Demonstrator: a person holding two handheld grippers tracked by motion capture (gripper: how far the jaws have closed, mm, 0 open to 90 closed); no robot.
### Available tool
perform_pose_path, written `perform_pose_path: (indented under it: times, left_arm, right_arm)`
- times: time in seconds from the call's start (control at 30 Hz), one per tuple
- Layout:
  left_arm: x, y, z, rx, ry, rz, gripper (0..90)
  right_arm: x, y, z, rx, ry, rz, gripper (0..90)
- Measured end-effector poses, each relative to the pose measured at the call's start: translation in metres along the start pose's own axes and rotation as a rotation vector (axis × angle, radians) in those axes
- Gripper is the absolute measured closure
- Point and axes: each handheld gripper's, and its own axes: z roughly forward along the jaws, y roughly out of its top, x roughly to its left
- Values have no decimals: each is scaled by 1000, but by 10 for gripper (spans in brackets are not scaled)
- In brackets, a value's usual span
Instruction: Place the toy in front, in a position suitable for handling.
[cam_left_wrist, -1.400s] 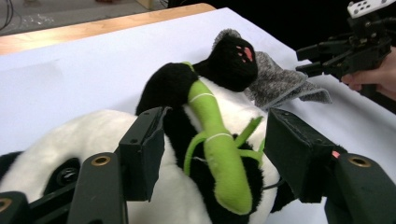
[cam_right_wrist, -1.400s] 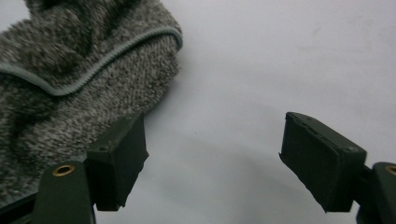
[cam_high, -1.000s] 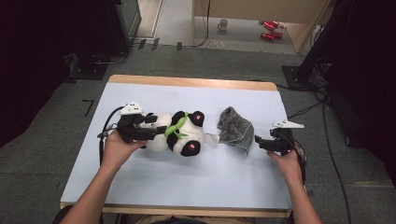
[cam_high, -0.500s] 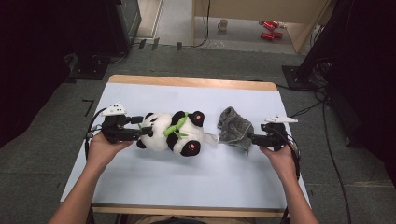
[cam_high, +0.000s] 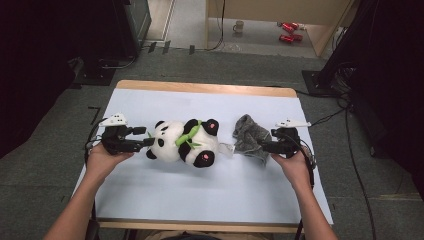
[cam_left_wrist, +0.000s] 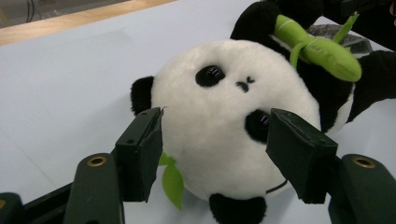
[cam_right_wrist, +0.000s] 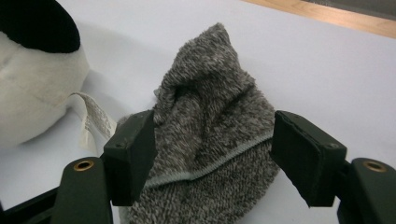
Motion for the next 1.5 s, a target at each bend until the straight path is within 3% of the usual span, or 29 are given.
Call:
perform_pose_path:
  times: [0.13, 0.43, 0.57, 0.8, 0.97, 1.03, 1.13, 1.23, 1.33, 1.5]
  left_arm:
    - [9, -6, 0, -5, -11, -17, 372]
    - [25, -15, 12, 11, -47, -1, 393]
    - [26, -19, 20, 33, -83, 29, 387]
    - [29, -23, 26, 23, -111, 15, 373]
    - [24, -25, 29, 1, -82, 42, 387]
    - [23, -25, 29, 6, -80, 37, 388]
    - [20, -28, 31, 10, -94, 15, 389]
    - [18, -29, 31, 6, -83, 28, 389]
    - [21, -32, 32, -4, -105, -9, 388]
    - [24, -32, 36, -14, -116, -29, 389]
  right_arm:
    - [4, 2, 3, -4, 2, -8, 305]
    - [13, 9, 13, -2, 27, -12, 310]
    - [19, 12, 18, -3, 41, -18, 310]
    - [25, 11, 30, 10, 49, -25, 310]
    - [24, 5, 39, 44, 48, -20, 310]
    - [21, 2, 44, 80, 59, -9, 313]
    - [20, 0, 48, 92, 58, -10, 324]
    - [21, -1, 51, 88, 46, -34, 330]
    - [19, -6, 54, 84, 25, -71, 336]
    - [12, -11, 58, 96, 34, -44, 336]
